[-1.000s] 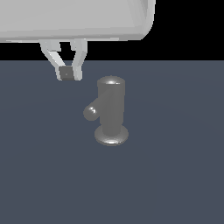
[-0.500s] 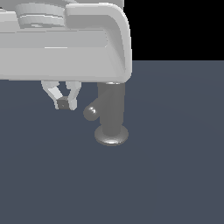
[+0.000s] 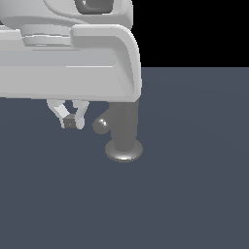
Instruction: Turn on the faucet by rotating a designated handle.
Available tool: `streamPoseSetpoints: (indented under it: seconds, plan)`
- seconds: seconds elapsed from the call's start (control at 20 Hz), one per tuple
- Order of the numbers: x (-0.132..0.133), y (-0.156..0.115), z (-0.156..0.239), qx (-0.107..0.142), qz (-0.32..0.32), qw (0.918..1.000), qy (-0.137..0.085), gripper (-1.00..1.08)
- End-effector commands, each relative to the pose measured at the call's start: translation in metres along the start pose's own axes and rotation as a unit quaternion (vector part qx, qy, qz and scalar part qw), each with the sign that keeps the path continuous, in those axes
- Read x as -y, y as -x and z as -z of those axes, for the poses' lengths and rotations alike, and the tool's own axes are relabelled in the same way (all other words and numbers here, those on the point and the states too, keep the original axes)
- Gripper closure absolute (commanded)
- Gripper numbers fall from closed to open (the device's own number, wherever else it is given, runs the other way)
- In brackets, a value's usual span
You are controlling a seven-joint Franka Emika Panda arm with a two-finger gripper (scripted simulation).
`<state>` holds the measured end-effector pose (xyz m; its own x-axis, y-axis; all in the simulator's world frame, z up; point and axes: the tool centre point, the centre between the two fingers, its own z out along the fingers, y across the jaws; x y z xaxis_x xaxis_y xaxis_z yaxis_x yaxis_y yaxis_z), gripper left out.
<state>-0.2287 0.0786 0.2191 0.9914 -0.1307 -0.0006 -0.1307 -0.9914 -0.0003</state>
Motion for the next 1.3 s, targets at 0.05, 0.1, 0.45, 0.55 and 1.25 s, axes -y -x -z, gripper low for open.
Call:
streamPoseSetpoints:
  seconds: [0.05,0.1,0.45,0.55,1.25]
  plan:
    - [0.0,0.0,0.001,0.0,0.0,1.0,0.0,1.08]
    - [0.0,0.0,0.001,0.0,0.0,1.0,0.0,1.08]
    - [-0.023,-0.004,0.0,0.0,0.0,1.0,0.0,1.08]
    - [-0.032,-0.005,0.0,0.0,0.0,1.0,0.0,1.08]
    - [-0.094,-0.016,0.0,0.0,0.0,1.0,0.0,1.08]
